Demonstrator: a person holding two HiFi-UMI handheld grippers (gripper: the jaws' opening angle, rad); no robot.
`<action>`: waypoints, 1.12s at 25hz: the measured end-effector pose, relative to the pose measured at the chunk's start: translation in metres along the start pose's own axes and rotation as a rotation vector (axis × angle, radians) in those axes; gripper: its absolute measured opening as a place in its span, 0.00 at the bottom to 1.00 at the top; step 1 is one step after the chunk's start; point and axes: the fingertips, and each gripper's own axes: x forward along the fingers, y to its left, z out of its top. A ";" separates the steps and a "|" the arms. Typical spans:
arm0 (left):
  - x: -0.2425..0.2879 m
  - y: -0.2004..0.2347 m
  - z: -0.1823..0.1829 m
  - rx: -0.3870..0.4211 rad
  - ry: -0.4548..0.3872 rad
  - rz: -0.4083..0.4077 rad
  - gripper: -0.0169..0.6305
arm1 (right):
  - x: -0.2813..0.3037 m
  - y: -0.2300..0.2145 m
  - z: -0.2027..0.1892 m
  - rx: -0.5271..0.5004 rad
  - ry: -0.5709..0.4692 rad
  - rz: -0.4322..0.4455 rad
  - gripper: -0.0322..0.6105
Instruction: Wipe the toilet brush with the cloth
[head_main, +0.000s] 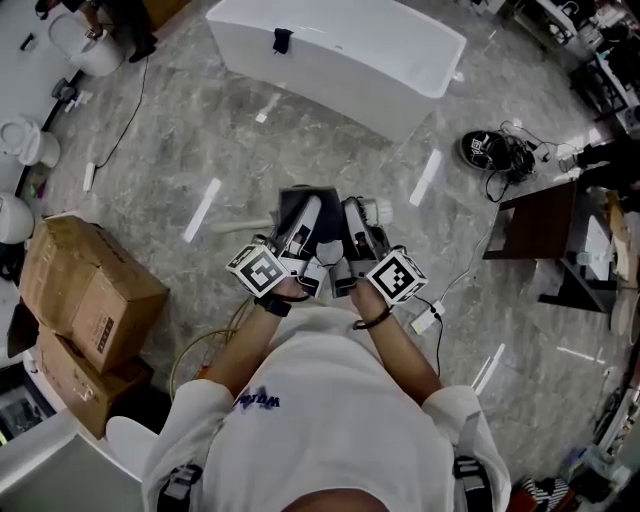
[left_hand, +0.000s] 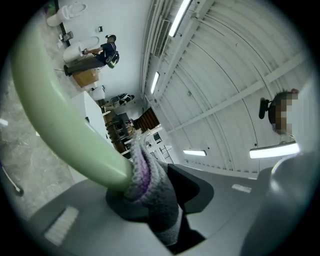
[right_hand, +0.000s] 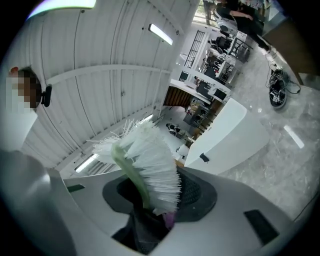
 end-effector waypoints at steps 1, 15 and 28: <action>0.003 -0.002 0.000 0.017 0.006 -0.007 0.19 | 0.000 0.001 0.002 0.004 -0.006 0.000 0.30; 0.020 -0.017 -0.016 0.089 0.104 -0.041 0.21 | 0.003 0.002 0.027 -0.002 -0.050 0.026 0.30; 0.012 -0.020 0.001 0.122 0.112 -0.103 0.13 | 0.008 0.009 0.013 -0.017 0.012 0.068 0.31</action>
